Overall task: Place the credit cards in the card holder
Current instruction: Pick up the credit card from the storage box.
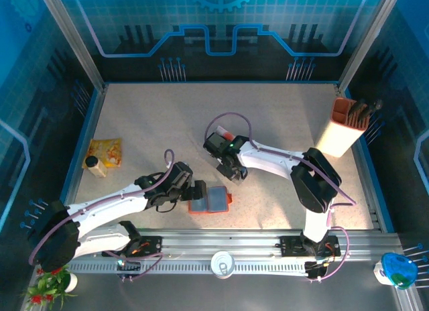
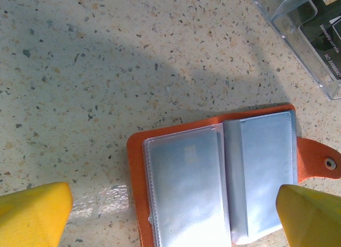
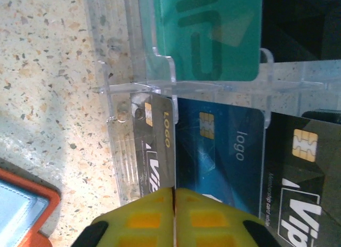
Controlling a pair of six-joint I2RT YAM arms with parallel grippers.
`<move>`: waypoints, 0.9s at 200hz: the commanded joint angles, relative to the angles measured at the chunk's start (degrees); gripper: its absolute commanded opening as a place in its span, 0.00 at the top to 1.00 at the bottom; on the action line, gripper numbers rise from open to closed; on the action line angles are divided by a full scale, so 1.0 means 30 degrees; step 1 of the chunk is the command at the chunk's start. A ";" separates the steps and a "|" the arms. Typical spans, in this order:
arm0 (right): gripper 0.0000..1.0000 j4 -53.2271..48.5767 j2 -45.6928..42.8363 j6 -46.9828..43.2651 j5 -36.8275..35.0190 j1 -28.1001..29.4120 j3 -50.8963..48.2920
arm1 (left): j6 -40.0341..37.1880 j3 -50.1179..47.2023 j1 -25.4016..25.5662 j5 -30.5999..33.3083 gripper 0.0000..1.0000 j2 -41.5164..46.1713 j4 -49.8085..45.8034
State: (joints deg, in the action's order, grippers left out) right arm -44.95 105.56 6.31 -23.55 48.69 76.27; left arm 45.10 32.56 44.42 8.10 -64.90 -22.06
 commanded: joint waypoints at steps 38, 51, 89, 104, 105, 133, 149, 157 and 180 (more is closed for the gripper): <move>1.00 0.0417 -0.0287 0.0106 0.1196 -0.0889 -0.0221 | -0.0107 -0.0048 0.0116 0.0172 0.01 -0.0129 -0.0056; 1.00 0.0480 -0.0409 0.0141 0.1243 -0.1070 -0.0280 | -0.0105 -0.0027 0.0104 0.0186 0.01 -0.0105 -0.0079; 1.00 0.0656 -0.0622 0.0473 0.1631 -0.1519 -0.0325 | -0.0209 0.0131 0.0126 0.0185 0.01 -0.0185 -0.0160; 1.00 0.0744 -0.0717 0.0498 0.2063 -0.1551 -0.0263 | -0.0267 0.0192 0.0105 0.0202 0.01 -0.0167 -0.0221; 1.00 0.0744 -0.0740 0.0516 0.2115 -0.1551 -0.0260 | -0.0268 0.0207 0.0105 0.0201 0.01 -0.0179 -0.0227; 1.00 0.0723 -0.1123 0.0538 0.3219 -0.1539 -0.0089 | -0.0343 0.0255 0.0089 0.0230 0.01 -0.0078 -0.0381; 1.00 0.0605 -0.1660 0.0586 0.3748 -0.1497 -0.0031 | -0.0356 0.0252 0.0090 0.0263 0.01 0.0062 -0.0493; 1.00 0.0535 -0.1967 0.0628 0.4000 -0.1475 -0.0002 | -0.0356 0.0259 0.0106 0.0288 0.01 0.0133 -0.0572; 1.00 0.0488 -0.3016 0.0847 0.4575 -0.1405 -0.0050 | -0.0377 0.0319 0.0112 0.0388 0.01 0.0379 -0.0727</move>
State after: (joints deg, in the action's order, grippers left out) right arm -42.92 101.34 7.57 -13.17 44.56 76.07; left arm 44.91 32.58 44.42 8.14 -64.88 -22.26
